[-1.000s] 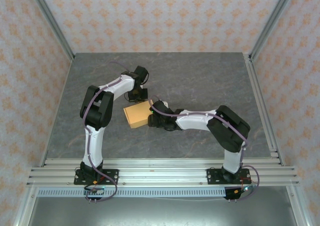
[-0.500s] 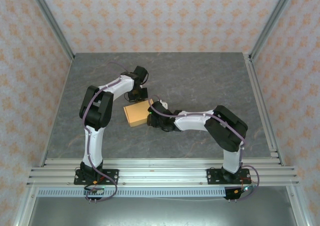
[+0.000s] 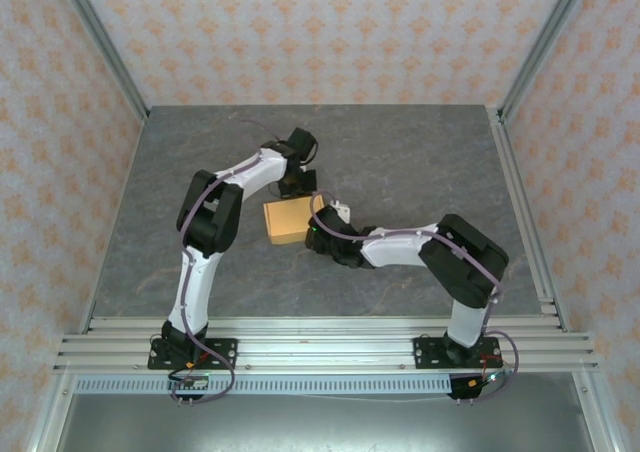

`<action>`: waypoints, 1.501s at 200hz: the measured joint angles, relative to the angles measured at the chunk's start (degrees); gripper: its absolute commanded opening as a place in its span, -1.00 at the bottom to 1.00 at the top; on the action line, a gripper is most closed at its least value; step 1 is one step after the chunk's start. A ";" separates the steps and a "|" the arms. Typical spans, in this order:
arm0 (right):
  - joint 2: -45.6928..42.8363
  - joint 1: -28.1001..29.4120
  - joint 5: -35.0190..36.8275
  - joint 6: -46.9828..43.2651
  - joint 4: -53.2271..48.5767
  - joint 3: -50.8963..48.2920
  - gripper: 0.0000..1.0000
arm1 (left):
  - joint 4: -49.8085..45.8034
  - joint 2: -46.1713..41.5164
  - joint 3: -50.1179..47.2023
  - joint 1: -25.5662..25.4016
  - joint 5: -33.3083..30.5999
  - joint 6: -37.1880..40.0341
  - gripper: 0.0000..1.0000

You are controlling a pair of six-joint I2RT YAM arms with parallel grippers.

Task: Fold the paper box

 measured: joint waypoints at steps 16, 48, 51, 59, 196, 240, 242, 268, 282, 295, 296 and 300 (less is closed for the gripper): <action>-1.66 -0.48 1.22 -0.55 -0.50 -1.66 0.01 | 0.17 1.09 1.79 -1.09 1.09 0.00 -1.00; -3.91 -0.66 1.88 -1.99 -1.99 -2.82 0.05 | -0.15 1.42 2.75 -1.68 1.68 -0.44 -1.00; -3.98 -0.66 1.88 -2.12 -1.99 -2.82 0.05 | -0.22 1.46 2.84 -1.66 1.68 -0.44 -1.00; -4.26 -0.70 1.88 -2.19 -1.95 -2.82 0.05 | -0.63 1.60 3.41 -1.62 1.70 -0.50 -1.00; -9.60 0.68 1.99 -1.07 -2.03 -7.17 -0.23 | -8.00 5.14 14.53 1.40 -1.46 -0.35 -0.88; -11.23 4.42 1.29 3.96 0.94 -7.41 -0.78 | -8.24 5.27 14.53 1.77 -1.62 -0.37 -0.91; -11.10 4.44 1.27 4.09 1.29 -7.41 -0.79 | -8.24 5.29 14.53 1.77 -1.60 -0.37 -0.91; -8.02 4.42 0.70 7.13 4.72 -6.88 -0.87 | -9.01 7.04 15.43 1.75 -1.62 0.07 -0.93; -5.14 4.42 0.15 7.93 5.20 -5.51 -0.88 | -9.60 8.61 16.35 1.75 -1.62 0.59 -0.95; -3.06 4.42 -0.11 8.26 5.38 -4.31 -0.89 | -10.14 9.20 17.29 1.77 -1.62 0.76 -0.95; -2.86 4.42 -0.15 8.28 5.38 -4.17 -0.89 | -10.16 9.20 17.35 1.77 -1.62 0.79 -0.95; -2.40 4.42 -0.15 8.39 5.38 -3.82 -0.89 | -10.16 9.20 17.55 1.77 -1.62 0.85 -0.95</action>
